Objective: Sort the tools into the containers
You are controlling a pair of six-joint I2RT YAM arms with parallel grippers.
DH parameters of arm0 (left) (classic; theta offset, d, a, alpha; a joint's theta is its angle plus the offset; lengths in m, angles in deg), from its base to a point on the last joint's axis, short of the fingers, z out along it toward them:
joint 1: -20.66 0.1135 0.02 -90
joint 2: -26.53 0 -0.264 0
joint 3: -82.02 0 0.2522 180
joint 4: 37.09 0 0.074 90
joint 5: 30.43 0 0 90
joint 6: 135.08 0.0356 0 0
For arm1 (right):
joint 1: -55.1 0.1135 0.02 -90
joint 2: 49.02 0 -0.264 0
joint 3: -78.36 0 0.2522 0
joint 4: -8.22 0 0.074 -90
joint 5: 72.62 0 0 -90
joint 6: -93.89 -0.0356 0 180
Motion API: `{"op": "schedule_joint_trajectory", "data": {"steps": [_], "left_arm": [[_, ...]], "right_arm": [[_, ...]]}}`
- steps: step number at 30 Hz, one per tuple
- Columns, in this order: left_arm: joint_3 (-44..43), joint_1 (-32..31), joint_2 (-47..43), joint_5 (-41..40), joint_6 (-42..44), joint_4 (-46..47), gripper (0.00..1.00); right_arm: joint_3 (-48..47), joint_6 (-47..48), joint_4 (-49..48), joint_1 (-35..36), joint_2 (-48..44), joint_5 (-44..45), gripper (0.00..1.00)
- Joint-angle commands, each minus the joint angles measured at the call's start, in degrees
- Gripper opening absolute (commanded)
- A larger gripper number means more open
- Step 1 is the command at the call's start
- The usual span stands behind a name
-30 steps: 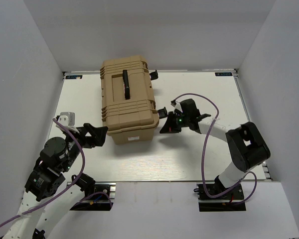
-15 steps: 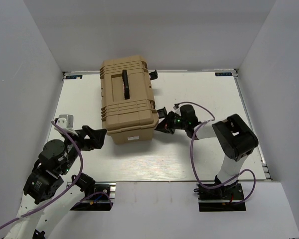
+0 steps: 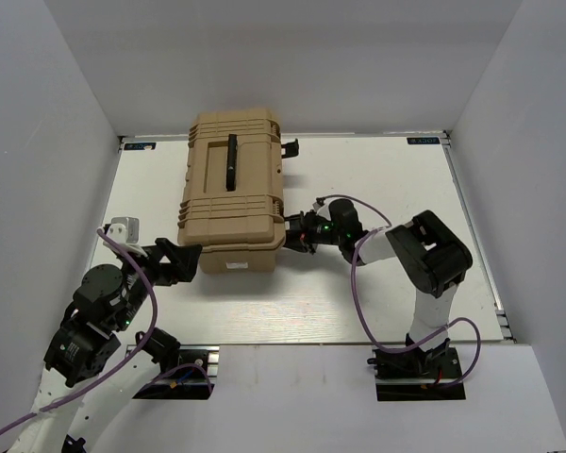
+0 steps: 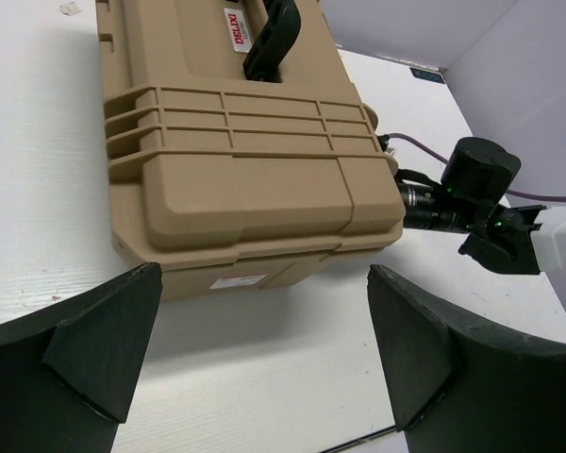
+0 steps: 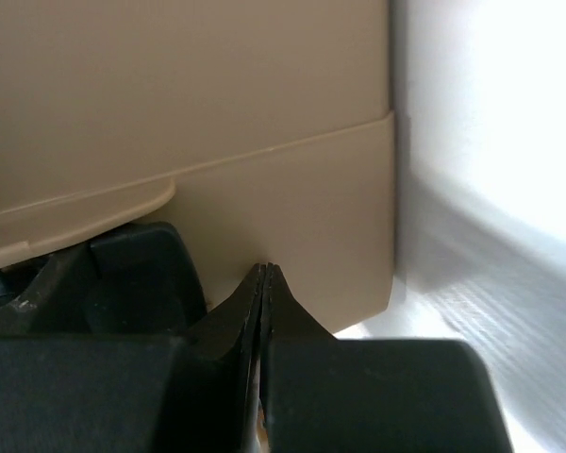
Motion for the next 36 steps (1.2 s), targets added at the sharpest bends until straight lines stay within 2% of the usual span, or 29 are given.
{"op": "schedule_joint_trajectory", "data": {"steps": [1,6,9,12,13,14,15,16,19,20,21,23,24,25,29,30,36], "left_arm": [[-0.52,-0.02,0.4,-0.34,-0.43,-0.09,1.0],[-1.04,-0.02,0.4,-0.34,-0.43,-0.09,1.0],[-1.57,-0.02,1.01,-0.34,0.17,-0.09,1.0],[-1.58,-0.02,2.5,0.97,1.32,1.75,1.0],[-1.58,-0.02,3.12,1.5,1.32,2.28,1.0],[-1.58,-0.02,4.69,2.89,2.19,2.29,1.0],[-1.58,-0.02,5.58,3.6,3.33,3.85,1.0],[-1.58,-0.02,6.45,5.44,4.13,4.48,1.0],[-1.58,-0.02,9.8,9.04,7.03,6.5,1.0],[-1.58,-0.02,10.5,9.93,7.82,7.03,1.0],[-1.58,-0.02,11.55,10.81,8.52,8.16,1.0],[-2.1,-0.02,12.09,12.83,10.54,9.22,1.0],[-2.89,-0.02,13.48,13.88,11.86,9.75,1.0],[-2.89,-0.02,14.02,13.89,12.74,10.37,1.0],[-5.35,-0.63,17.26,15.74,17.39,10.9,1.0],[-6.14,-0.64,17.88,15.74,18.19,10.9,1.0],[-6.67,-1.16,18.59,20.21,21.45,14.58,1.0]], "right_arm": [[-2.7,-1.79,-5.38,1.79,0.3,-3.0,0.0],[-0.78,1.79,-1.35,0.3,-2.77,-1.6,0.0],[0.54,8.29,6.9,-4.16,-7.24,0.15,0.0],[-1.65,19.43,24.7,-6.81,-12.95,4.36,0.0],[-4.18,25.92,29.03,-9.26,-13.75,5.68,0.0],[-5.77,29.46,37.42,-9.89,-14.46,9.09,0.0],[-9.26,39.07,46.21,-11.03,-15.94,12.6,0.0],[-12.87,42.04,51.87,-11.74,-16.57,14.82,0.0],[-18.61,50.93,59.73,-13.76,-18.94,18.61,0.0],[-19.66,52.42,65.05,-14.46,-19.21,19.57,0.09],[-22.37,55.13,66.85,-14.82,-20.52,20.28,0.23],[-23.88,61.02,72.71,-15.61,-21.66,21.07,0.36],[-25.8,64.44,74.23,-15.96,-22.54,22.03,0.78],[-26.35,69.44,76.08,-15.62,-23.86,22.04,0.91],[-30.82,74.13,82.15,-16.05,-27.47,28.28,0.91],[-31.18,74.67,83.64,-16.05,-28.6,32.46,0.91],[-27.68,83.54,83.66,-16.05,-39.94,32.78,0.91]]}}
